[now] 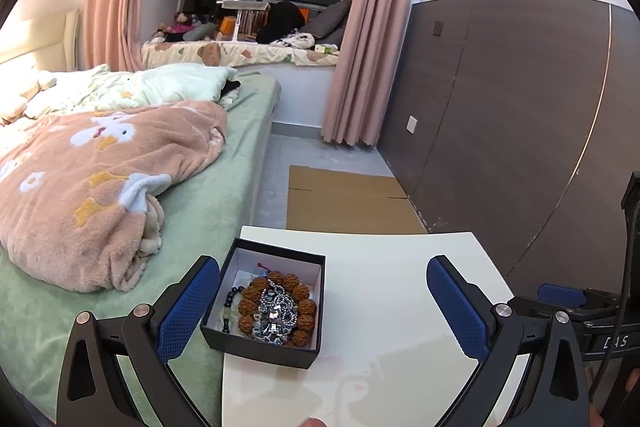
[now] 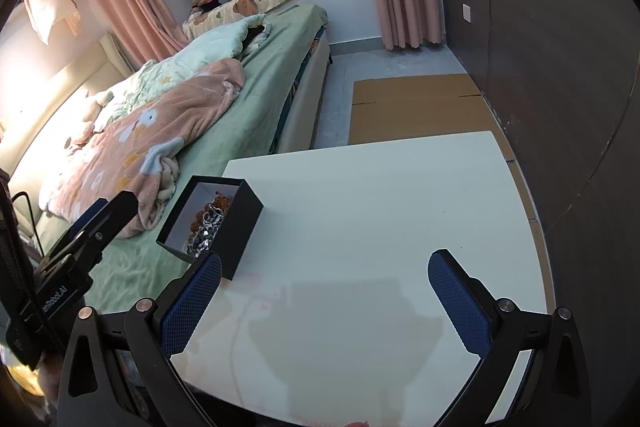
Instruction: Organize jewelry
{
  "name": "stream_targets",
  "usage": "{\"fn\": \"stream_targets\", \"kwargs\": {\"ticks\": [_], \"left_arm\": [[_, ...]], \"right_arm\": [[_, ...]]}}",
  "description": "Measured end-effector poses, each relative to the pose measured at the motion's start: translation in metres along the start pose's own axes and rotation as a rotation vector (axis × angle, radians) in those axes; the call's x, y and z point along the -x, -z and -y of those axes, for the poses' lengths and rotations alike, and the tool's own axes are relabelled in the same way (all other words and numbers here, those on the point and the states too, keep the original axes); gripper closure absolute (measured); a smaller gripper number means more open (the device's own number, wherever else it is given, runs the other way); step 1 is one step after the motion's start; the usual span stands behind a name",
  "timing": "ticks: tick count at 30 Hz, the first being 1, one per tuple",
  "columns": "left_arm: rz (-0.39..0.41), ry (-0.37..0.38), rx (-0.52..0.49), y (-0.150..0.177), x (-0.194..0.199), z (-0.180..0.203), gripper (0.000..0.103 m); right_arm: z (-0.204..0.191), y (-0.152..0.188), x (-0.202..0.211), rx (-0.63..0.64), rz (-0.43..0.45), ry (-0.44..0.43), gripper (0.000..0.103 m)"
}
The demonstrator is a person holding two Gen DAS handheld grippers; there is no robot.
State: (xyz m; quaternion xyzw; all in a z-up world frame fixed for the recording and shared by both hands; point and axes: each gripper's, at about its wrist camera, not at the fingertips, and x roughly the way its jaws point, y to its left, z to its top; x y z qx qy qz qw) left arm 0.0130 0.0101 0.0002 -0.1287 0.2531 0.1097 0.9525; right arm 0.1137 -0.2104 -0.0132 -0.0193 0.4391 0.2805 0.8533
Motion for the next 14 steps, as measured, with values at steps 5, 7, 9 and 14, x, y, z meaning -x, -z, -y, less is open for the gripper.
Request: {"fn": "stream_targets", "kwargs": {"ticks": [5, 7, 9, 14], "left_arm": [[0.014, -0.004, -0.011, -0.0014, 0.0047, 0.0013, 0.000], [0.011, -0.003, -0.014, -0.0010, 0.0050, 0.0019, 0.000], [0.009, -0.001, -0.017, -0.0008, 0.0055, 0.0027, 0.000], [0.012, -0.030, -0.034, -0.0004, 0.0033, 0.0042, 0.000]], "right_arm": [[0.0004, -0.0005, -0.0001, 0.000, -0.002, 0.001, 0.000], [-0.0002, 0.0003, -0.0016, -0.001, -0.007, 0.004, 0.000], [0.0003, 0.0009, -0.0035, -0.003, -0.013, 0.010, 0.000], [0.0052, 0.0018, -0.0046, -0.021, -0.007, 0.006, 0.000]]}}
